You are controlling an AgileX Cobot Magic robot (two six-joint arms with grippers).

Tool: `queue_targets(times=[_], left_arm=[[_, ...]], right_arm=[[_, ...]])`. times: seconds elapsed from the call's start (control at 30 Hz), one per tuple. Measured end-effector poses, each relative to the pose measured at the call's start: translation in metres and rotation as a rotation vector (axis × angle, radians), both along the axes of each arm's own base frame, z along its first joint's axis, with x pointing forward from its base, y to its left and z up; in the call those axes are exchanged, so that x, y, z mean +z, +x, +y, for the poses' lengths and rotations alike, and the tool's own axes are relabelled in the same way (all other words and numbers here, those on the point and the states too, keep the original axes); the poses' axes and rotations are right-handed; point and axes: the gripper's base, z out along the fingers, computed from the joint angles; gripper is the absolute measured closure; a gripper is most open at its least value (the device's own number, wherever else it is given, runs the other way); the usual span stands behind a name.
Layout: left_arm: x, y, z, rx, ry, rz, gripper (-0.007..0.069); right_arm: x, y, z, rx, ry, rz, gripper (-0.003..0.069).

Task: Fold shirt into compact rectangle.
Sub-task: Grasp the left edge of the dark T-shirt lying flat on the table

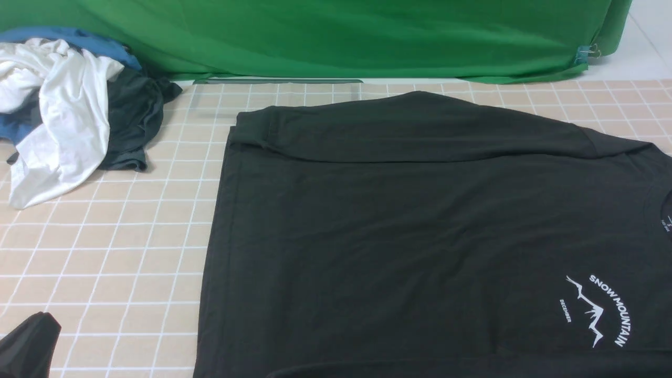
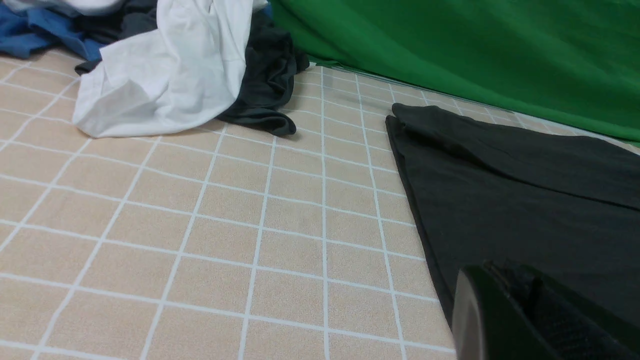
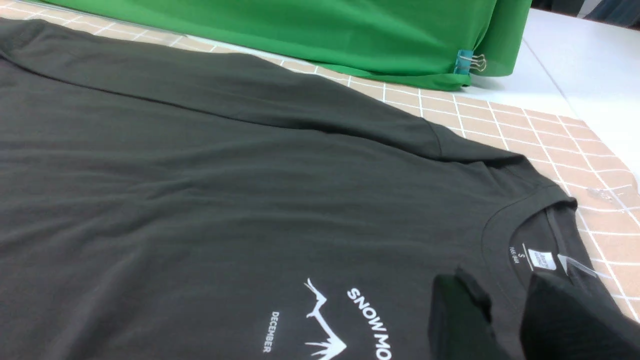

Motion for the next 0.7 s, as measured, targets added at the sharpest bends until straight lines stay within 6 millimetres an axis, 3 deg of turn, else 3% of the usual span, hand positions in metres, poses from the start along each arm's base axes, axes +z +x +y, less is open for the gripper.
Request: queue_targets(times=[0.5,0.7], left_arm=[[0.0000,0.0000,0.0001,0.000,0.006,0.000,0.0610],[0.0001,0.0000,0.0021,0.001,0.137,0.001,0.0610]], right_arm=[[0.0000,0.0000,0.0000,0.000,0.000,0.000,0.0420],[0.0000,0.0000,0.0000,0.000,0.000,0.000,0.0420]])
